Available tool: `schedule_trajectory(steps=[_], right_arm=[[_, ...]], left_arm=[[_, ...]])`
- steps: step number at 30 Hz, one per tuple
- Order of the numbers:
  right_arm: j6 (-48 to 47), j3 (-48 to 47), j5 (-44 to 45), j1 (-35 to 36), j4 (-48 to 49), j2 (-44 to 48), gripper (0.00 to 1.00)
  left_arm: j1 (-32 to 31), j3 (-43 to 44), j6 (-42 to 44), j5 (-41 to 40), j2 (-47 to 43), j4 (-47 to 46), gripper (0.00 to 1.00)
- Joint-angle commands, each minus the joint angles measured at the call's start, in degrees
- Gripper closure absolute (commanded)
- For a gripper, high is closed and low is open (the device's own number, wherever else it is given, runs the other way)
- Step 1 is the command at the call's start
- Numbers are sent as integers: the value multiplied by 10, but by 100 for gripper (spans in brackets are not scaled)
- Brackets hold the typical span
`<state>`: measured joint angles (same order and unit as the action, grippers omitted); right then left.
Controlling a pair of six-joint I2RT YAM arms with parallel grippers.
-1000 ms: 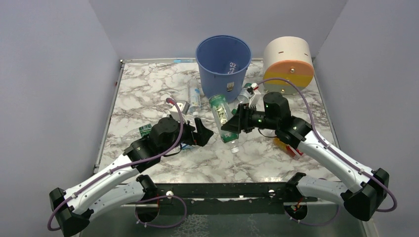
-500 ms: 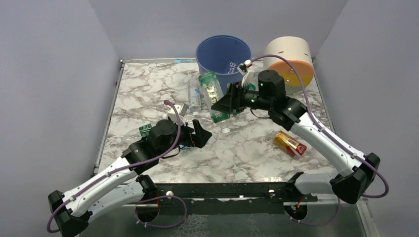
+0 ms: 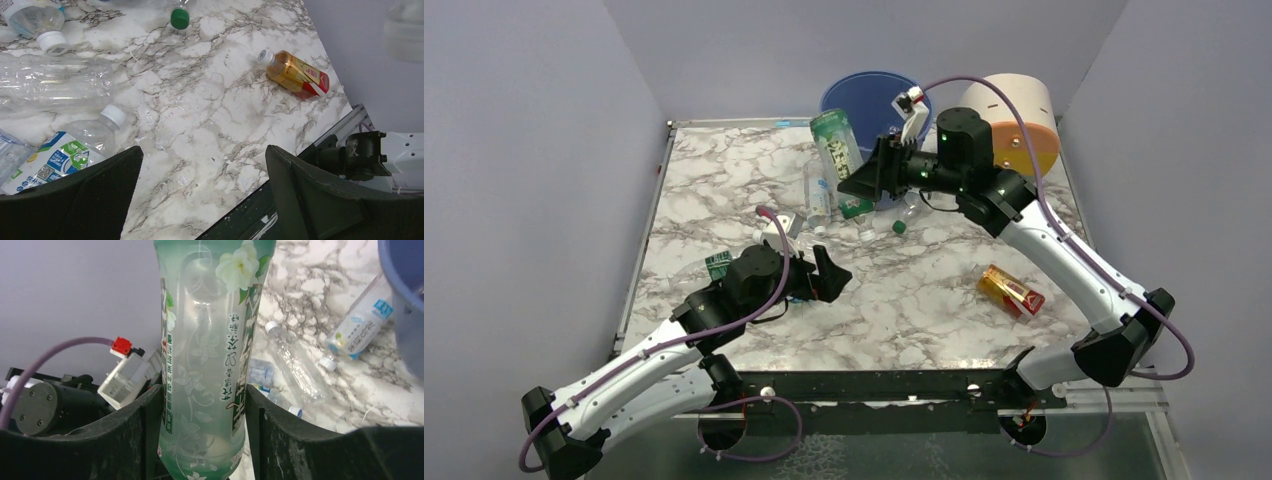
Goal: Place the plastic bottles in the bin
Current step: Pick up the plastic bottle at the center of the board.
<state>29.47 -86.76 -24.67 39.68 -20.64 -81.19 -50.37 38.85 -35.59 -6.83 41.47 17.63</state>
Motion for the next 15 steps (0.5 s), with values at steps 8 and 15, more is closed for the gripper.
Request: schedule_trajectory(steps=[8,15], right_arm=[[-44,-126,35,-26,-17,-61,39],[-24,-181,-7,-106,15,-113,39]], left_arm=[[1,-12,-9,10,-3,-24,1],[1,-9,-8,12,1,-26,1]])
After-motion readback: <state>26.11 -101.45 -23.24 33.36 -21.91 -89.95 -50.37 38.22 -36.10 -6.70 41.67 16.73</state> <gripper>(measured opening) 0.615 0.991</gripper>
